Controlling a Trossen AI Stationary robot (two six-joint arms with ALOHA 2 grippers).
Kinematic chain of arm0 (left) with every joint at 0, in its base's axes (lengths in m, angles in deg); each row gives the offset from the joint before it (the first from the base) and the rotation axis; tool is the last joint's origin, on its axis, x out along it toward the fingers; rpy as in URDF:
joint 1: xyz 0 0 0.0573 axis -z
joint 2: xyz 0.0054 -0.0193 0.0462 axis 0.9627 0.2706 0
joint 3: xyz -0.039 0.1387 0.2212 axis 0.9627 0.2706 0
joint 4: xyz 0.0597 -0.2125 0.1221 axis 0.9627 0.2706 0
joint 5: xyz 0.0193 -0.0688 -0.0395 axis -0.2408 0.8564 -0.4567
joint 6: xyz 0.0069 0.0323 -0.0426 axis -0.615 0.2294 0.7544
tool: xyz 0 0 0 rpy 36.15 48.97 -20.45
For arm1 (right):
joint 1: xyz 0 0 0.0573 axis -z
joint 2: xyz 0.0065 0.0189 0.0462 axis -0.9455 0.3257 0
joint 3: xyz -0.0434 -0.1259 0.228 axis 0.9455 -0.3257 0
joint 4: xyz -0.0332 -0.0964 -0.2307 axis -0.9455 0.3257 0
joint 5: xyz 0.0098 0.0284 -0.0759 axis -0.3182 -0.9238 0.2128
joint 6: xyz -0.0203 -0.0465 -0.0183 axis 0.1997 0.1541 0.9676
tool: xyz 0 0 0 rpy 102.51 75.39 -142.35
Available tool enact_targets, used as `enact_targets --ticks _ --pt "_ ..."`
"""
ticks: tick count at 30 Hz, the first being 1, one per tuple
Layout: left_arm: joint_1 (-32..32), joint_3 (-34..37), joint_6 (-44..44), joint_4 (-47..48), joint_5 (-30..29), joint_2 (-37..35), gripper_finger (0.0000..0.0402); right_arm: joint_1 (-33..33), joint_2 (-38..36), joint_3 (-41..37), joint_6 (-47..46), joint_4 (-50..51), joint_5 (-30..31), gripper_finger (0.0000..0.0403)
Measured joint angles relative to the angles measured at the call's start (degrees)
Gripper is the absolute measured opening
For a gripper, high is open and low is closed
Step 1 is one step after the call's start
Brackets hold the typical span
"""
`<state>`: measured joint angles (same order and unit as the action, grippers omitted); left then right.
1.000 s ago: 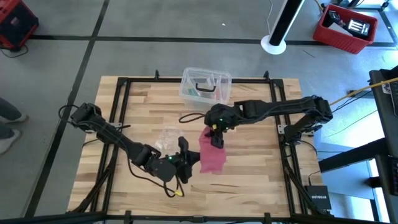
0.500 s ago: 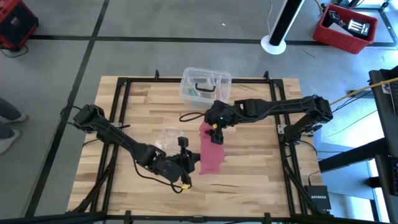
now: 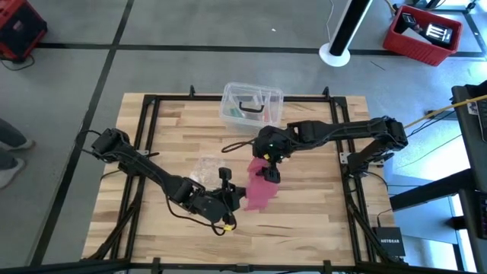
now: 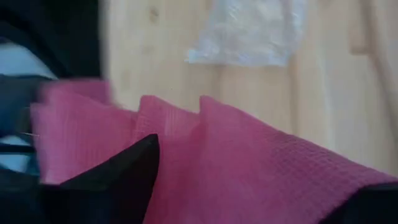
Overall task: Roll bandage
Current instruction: Roll the pink bandage
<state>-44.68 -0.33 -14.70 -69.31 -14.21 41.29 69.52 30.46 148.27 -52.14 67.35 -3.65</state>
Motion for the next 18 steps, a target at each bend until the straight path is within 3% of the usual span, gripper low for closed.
enact_targets --ticks 6,11,14,18 --pt "-0.5 0.0 0.5 0.1 1.5 0.0 0.0013 -0.4 -0.2 1.2 -3.4 -8.7 5.0 0.0335" --pt "-0.5 0.0 0.7 1.3 1.6 0.0 0.0013 0.9 -0.2 1.2 -8.7 -4.7 -4.0 0.0337" --pt "-0.4 0.0 1.4 1.5 1.6 0.0 0.0013 2.0 -0.8 2.4 -14.7 3.1 1.8 0.0337" --pt "-0.5 0.0 1.6 1.5 1.5 0.0 0.0013 2.3 -3.0 4.3 -14.1 6.4 7.8 0.0337"
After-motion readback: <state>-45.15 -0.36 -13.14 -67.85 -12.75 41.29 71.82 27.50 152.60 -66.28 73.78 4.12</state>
